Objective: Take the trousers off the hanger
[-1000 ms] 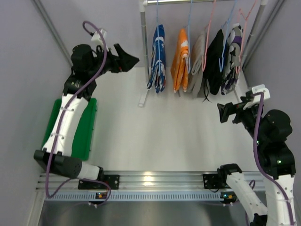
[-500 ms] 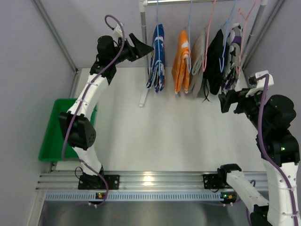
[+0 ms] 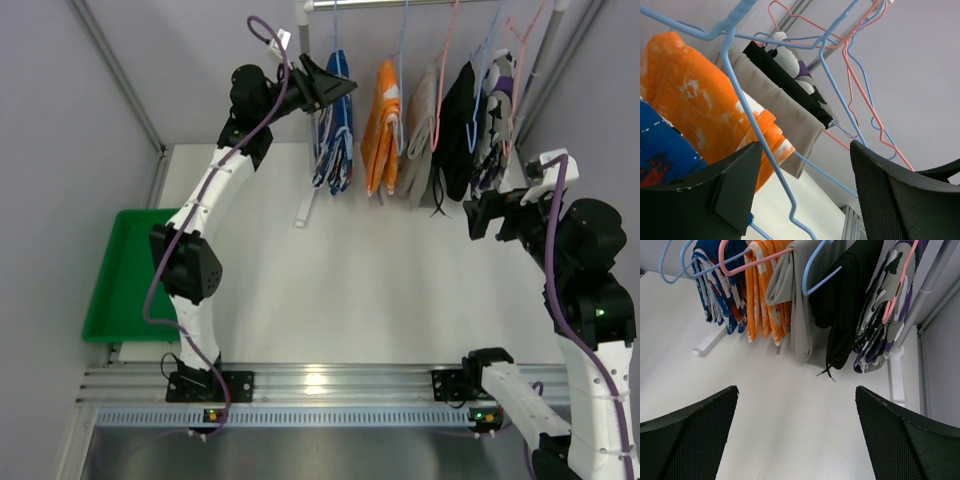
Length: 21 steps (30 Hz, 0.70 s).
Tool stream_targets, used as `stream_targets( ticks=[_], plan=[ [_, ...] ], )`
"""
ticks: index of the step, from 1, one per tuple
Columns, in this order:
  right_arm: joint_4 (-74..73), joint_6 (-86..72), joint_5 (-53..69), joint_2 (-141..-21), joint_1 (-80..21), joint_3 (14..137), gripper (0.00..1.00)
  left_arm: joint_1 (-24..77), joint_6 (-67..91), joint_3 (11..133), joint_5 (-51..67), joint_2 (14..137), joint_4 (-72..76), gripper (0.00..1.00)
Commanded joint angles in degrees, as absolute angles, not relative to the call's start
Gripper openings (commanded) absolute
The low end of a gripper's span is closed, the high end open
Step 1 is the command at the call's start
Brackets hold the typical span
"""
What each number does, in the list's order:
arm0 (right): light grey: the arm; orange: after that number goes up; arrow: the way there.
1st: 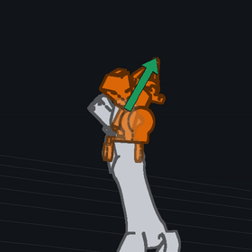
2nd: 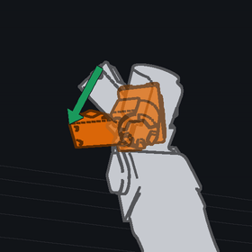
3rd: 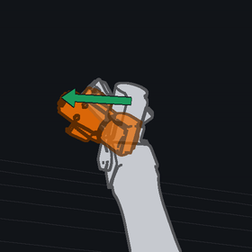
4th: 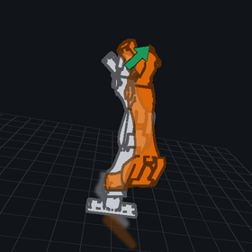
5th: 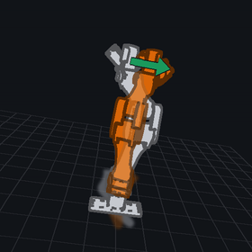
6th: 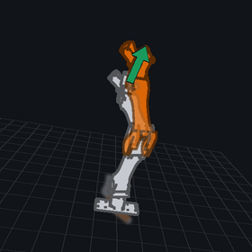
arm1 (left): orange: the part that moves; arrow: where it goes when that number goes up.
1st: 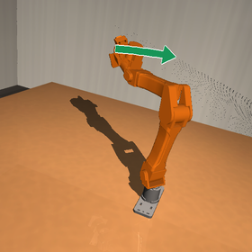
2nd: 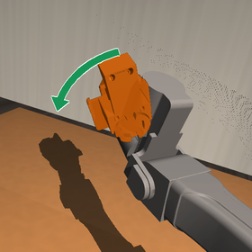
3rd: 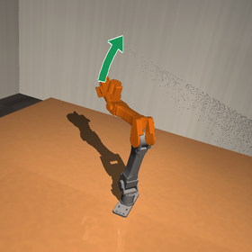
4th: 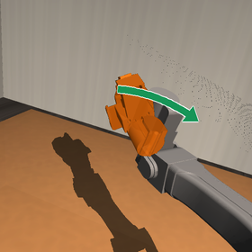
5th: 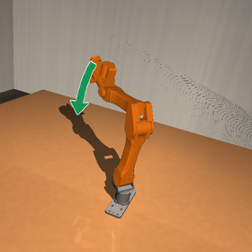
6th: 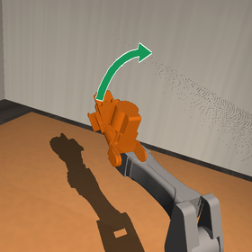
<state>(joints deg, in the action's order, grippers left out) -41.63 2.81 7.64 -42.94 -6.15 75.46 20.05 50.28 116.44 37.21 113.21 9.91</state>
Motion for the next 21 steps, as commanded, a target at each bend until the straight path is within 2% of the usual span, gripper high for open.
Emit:
stream_targets(
  ticks=[1, 6, 15, 21],
  plan=[
    [-42.7, 2.7, 7.7, -43.3, -5.0, 77.7, 0.99, 21.1, 52.2, 120.6, 36.3, 116.9, 14.4, 0.76],
    [-43.9, 3.5, 7.6, -43.6, -5.0, 79.4, 1.00, 21.9, 56.2, 121.9, 36.7, 119.4, 18.0, 0.72],
    [-43.8, 4.0, 7.6, -42.8, -5.0, 77.6, 1.00, 22.2, 63.5, 122.5, 36.2, 119.4, 22.6, 0.59],
    [-43.6, 4.0, 7.6, -42.5, -5.0, 77.0, 0.99, 23.6, 66.7, 122.6, 31.4, 117.1, 21.9, 0.59]
  ],
)
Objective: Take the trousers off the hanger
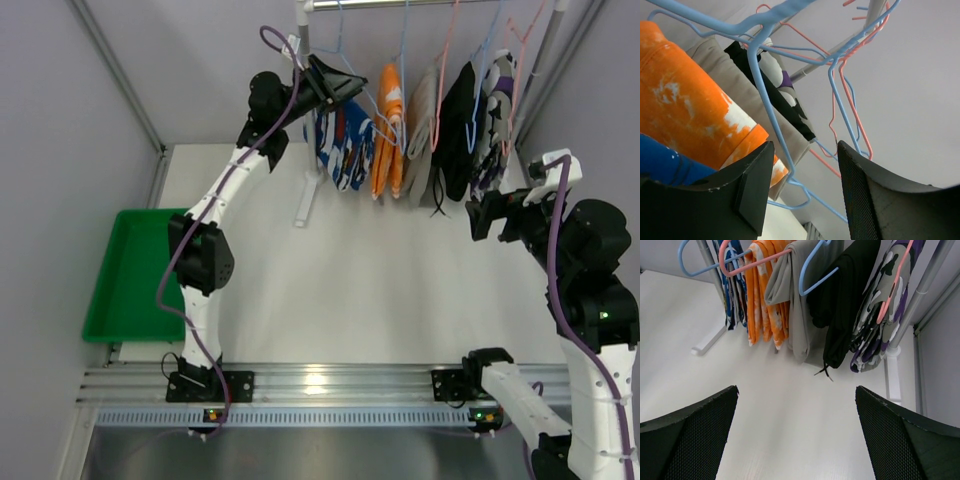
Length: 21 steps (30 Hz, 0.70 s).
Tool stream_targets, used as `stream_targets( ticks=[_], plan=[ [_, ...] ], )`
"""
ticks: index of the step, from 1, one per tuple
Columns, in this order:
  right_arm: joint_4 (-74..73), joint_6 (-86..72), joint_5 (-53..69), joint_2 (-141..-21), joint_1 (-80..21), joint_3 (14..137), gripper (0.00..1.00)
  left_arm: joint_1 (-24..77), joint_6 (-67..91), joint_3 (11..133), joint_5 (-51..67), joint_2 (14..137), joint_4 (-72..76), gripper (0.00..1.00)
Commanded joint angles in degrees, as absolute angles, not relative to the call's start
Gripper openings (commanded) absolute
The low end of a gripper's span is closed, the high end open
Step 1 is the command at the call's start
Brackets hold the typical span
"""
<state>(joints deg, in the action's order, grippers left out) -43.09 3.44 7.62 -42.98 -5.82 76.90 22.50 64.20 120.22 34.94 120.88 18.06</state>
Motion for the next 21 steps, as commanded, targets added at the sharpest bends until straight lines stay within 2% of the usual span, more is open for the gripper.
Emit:
stream_targets(
  ticks=[1, 7, 21],
  plan=[
    [-43.6, 4.0, 7.5, -42.5, -5.0, 77.1, 0.99, 23.8, 66.9, 122.9, 30.4, 117.1, 21.3, 0.58],
    [-43.6, 4.0, 7.2, -43.2, -5.0, 77.9, 0.99, 24.4, 67.2, 124.4, 21.9, 119.7, 14.3, 0.58],
    [-43.4, 4.6, 6.6, -43.4, -5.0, 77.1, 0.99, 28.0, 67.4, 126.3, 16.1, 124.4, 21.0, 0.50]
  ],
)
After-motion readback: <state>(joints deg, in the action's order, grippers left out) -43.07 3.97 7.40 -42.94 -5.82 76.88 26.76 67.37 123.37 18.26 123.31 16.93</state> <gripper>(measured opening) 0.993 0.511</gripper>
